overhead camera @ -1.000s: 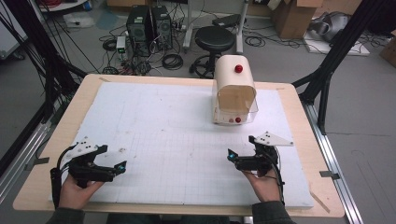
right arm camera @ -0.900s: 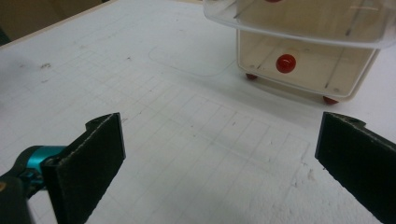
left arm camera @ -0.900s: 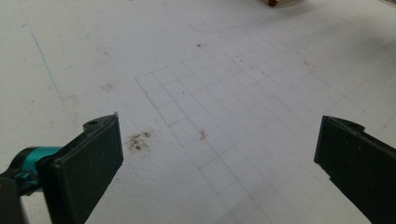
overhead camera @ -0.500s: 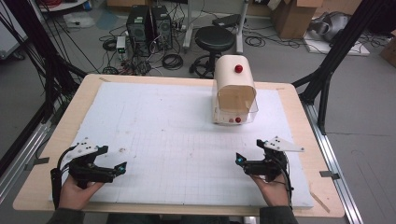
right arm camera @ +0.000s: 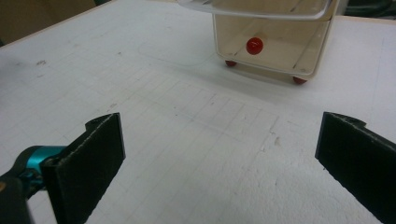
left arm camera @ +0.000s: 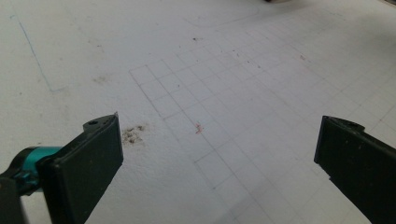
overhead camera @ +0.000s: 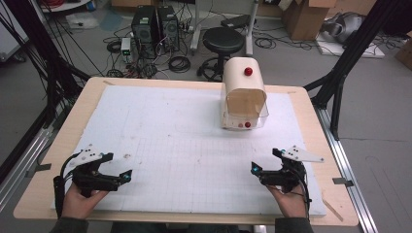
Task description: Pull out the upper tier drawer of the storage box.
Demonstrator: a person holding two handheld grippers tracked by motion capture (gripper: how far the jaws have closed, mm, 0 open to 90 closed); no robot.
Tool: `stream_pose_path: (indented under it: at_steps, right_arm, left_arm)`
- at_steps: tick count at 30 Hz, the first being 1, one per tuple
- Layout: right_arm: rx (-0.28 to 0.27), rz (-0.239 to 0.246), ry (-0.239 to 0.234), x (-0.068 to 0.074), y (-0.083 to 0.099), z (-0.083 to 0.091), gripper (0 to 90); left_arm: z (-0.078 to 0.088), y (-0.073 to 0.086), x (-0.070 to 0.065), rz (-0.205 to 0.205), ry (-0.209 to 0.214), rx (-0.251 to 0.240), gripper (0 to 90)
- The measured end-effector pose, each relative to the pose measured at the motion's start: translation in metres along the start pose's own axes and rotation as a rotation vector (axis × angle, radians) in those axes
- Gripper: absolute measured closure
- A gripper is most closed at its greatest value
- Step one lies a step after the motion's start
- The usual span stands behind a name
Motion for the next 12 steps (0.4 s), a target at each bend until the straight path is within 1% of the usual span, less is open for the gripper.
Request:
stream_pose_path:
  at_steps: [4,8,11,12]
  right_arm:
    - [0.001,-0.002,-0.001,-0.0011,0.0038,0.0015,0.4]
    - [-0.004,0.001,-0.005,-0.0011,0.0035,0.0025,0.4]
    - [-0.006,-0.007,-0.009,-0.0006,0.0032,0.0031,0.4]
    - [-0.009,0.003,-0.008,-0.0013,0.003,0.0028,0.4]
  left_arm:
    - [-0.0006,0.001,0.0,-0.002,0.001,0.005,1.7]
    - [-0.0011,0.0011,-0.0007,-0.008,0.003,0.004,1.7]
    - [-0.0014,0.0012,-0.0009,-0.006,0.004,0.004,1.7]
    - [-0.0013,0.0012,-0.0006,-0.008,0.003,0.004,1.7]
Point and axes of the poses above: each handheld gripper's, and its own axes: z roughly backward along the jaws, y roughly out of its underside, x roughly to its left, the point moved 3 cm from there along -z, roughly forward along the jaws, and after that the axes turned 1 degree about y, right-handed, at the moved point
